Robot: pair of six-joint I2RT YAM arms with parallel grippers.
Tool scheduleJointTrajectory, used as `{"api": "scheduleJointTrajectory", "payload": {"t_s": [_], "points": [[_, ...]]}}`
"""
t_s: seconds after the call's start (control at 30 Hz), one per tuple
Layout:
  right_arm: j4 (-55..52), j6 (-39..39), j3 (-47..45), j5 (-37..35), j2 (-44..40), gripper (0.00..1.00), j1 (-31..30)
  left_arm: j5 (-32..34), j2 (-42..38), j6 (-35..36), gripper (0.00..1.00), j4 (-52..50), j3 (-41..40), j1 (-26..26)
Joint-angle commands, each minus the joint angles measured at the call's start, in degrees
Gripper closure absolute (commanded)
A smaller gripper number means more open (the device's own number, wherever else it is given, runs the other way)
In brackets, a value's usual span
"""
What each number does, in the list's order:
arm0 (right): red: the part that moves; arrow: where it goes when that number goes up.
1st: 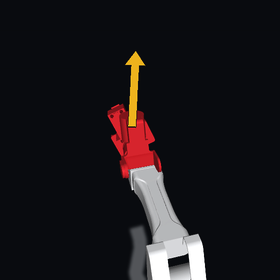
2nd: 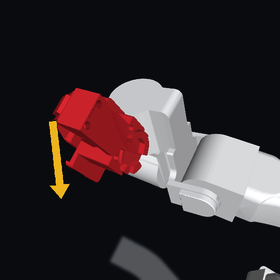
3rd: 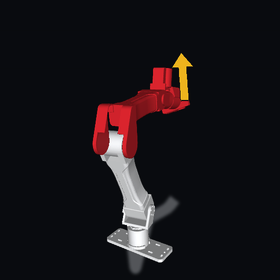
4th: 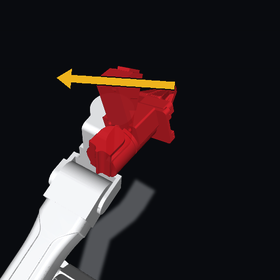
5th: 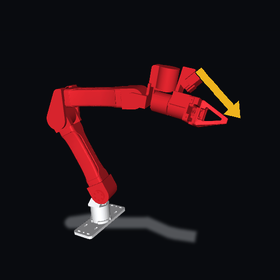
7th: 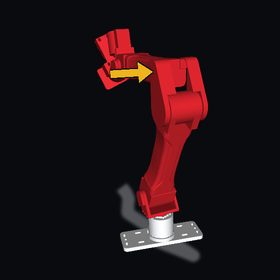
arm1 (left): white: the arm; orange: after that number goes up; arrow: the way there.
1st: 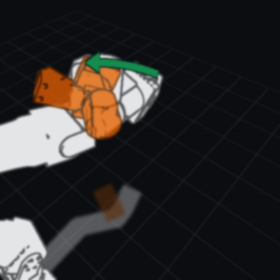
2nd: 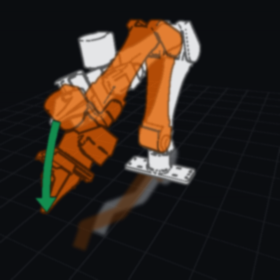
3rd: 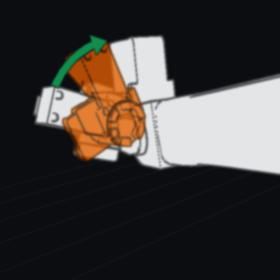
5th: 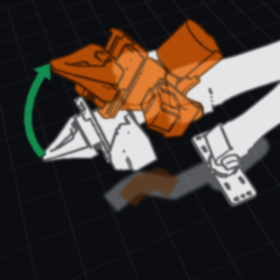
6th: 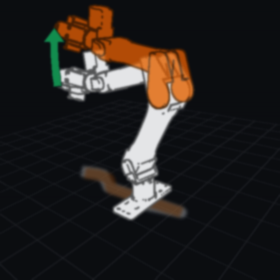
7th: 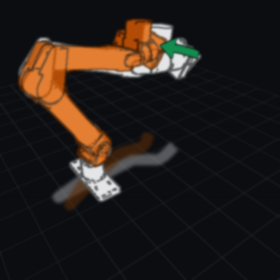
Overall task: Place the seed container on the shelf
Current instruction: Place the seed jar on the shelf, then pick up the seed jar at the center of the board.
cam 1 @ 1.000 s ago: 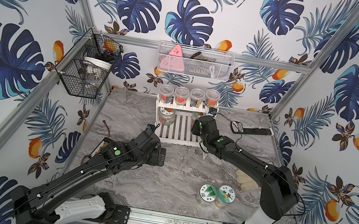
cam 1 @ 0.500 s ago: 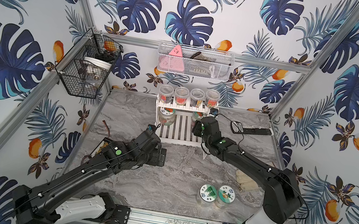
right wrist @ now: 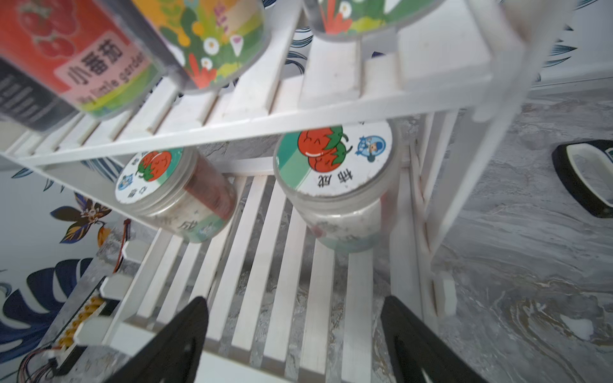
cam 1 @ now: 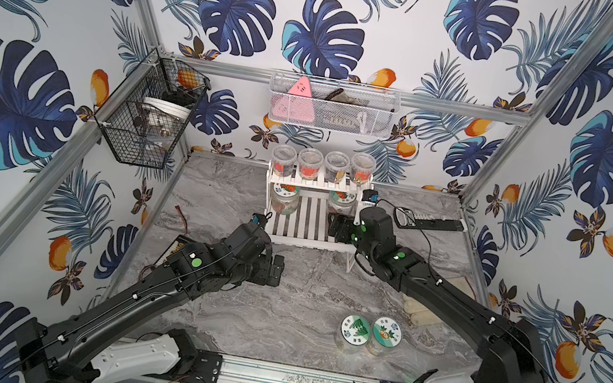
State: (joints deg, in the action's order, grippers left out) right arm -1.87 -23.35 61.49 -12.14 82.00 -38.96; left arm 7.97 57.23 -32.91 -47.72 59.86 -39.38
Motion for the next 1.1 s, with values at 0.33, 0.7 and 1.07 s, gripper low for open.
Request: {"api": "scheduleJointTrajectory", "payload": {"t_s": [0.33,0.7,1.07], "points": [[-16.06,-1.04,-16.59,5.73,-24.63,0.01,0.78,-14.03,4.5,0.85,0.01,12.38,-2.65,-4.87],[-26.05,-10.9,-25.19,13.53,-34.26,0.0,13.65,-2.77,21.91,0.68,0.01,15.56,2.75,-24.05],[-29.38,-12.26,-28.34,12.92,-38.23,0.0,16.67,2.15,37.38,6.48,0.01,18.52,10.96,-34.5]]}}
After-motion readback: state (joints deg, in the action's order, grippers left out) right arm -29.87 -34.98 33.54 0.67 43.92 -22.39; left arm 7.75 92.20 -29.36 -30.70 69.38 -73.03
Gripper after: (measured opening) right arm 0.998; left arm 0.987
